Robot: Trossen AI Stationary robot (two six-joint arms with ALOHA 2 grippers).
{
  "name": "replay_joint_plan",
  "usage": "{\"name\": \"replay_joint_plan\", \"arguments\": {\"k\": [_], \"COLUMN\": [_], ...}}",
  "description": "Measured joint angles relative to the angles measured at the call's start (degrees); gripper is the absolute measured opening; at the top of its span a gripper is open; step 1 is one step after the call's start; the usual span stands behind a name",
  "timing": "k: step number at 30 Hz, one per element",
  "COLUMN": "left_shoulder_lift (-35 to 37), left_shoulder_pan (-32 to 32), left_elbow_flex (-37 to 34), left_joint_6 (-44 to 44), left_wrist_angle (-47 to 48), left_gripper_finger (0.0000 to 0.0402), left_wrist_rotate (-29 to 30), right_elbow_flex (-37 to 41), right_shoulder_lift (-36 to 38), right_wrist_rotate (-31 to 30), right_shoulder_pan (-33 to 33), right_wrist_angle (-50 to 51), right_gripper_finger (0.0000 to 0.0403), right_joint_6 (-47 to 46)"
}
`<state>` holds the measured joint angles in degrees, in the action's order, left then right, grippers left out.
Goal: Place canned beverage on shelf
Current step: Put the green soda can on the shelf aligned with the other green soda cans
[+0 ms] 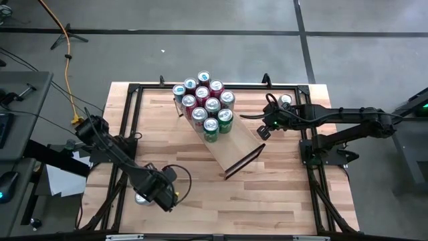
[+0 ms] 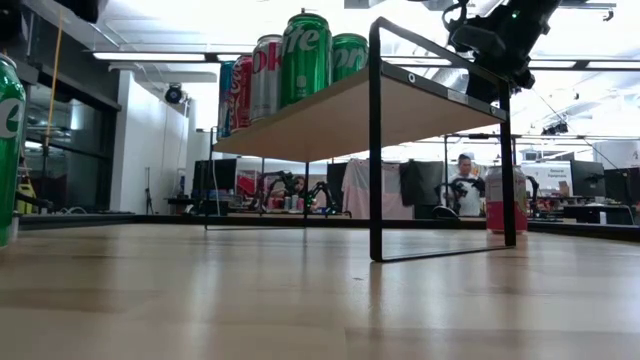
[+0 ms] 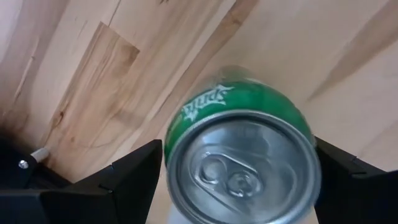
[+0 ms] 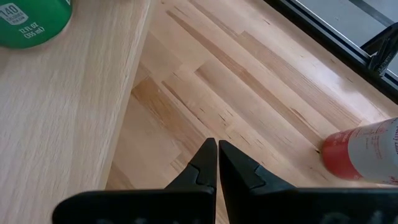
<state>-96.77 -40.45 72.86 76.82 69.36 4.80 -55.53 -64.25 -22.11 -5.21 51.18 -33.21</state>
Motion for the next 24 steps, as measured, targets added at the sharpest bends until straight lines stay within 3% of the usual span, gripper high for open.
{"name": "replay_joint_plan", "arguments": {"k": [5, 11, 13, 18, 22, 24], "left_shoulder_lift": [0.00, 0.61, 1.50, 6.82, 11.97, 14.08], "left_shoulder_pan": [0.35, 0.33, 0.34, 1.03, 3.31, 4.79], "left_elbow_flex": [-1.01, -1.16, -1.25, 1.51, 6.41, 9.60], "left_joint_6": [-0.04, -2.04, -3.03, -6.44, -12.51, -17.60], "left_wrist_angle": [-0.13, -0.11, -0.10, 2.06, 3.75, 4.00], "left_gripper_finger": [0.0282, 0.0194, 0.0193, 0.0193, 0.0193, 0.0193], "left_wrist_rotate": [-0.27, -3.57, -4.60, -1.99, 2.91, 4.54], "right_elbow_flex": [0.00, 0.00, -0.02, -0.02, -0.16, -1.31], "right_shoulder_lift": [0.00, 0.00, 0.00, 0.00, 0.26, 0.30], "right_wrist_rotate": [0.00, 0.00, 0.49, 7.87, 17.93, 19.83], "right_shoulder_pan": [0.00, 0.00, 0.00, 0.00, 0.50, 0.99], "right_wrist_angle": [0.00, 0.00, -0.02, -4.74, -18.94, -25.21], "right_gripper_finger": [0.0001, 0.0001, 0.0001, 0.0001, 0.0001, 0.0006], "right_joint_6": [0.00, -0.07, -1.35, -1.31, 1.42, 1.71]}}
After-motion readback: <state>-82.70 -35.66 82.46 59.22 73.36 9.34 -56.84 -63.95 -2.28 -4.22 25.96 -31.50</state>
